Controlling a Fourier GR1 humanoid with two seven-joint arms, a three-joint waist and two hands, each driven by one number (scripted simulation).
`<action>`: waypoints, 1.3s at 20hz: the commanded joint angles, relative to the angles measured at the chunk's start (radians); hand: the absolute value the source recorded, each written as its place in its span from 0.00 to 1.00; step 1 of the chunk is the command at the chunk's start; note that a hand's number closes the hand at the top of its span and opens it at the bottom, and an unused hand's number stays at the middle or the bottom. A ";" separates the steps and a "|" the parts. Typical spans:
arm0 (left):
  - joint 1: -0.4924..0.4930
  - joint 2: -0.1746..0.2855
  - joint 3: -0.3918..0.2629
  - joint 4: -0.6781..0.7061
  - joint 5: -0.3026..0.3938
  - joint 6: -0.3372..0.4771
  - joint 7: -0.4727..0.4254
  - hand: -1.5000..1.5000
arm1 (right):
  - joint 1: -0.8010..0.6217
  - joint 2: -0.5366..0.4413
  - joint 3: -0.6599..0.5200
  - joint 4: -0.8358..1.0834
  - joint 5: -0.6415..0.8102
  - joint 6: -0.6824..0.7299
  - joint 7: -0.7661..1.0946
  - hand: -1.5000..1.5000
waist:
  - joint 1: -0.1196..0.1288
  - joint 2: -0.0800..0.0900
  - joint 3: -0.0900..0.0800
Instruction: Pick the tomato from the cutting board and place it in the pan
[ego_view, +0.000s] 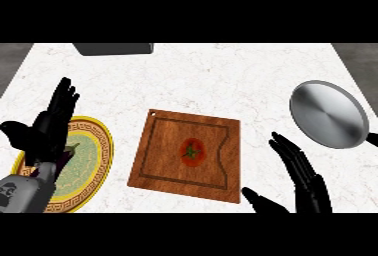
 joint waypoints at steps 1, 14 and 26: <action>0.024 -0.001 -0.006 -0.050 -0.010 0.015 0.013 0.50 | 0.154 -0.087 0.069 -0.180 0.217 0.068 0.172 0.00 | 0.013 -0.003 -0.002; -0.040 -0.032 -0.005 0.001 -0.031 -0.027 0.017 0.50 | -0.186 0.111 0.317 -0.503 0.698 0.754 0.865 0.00 | 0.060 0.013 0.001; -0.041 -0.039 0.071 0.042 -0.051 -0.119 0.010 0.50 | -0.596 0.205 0.466 -0.173 0.422 0.694 1.207 0.00 | 0.055 0.013 0.004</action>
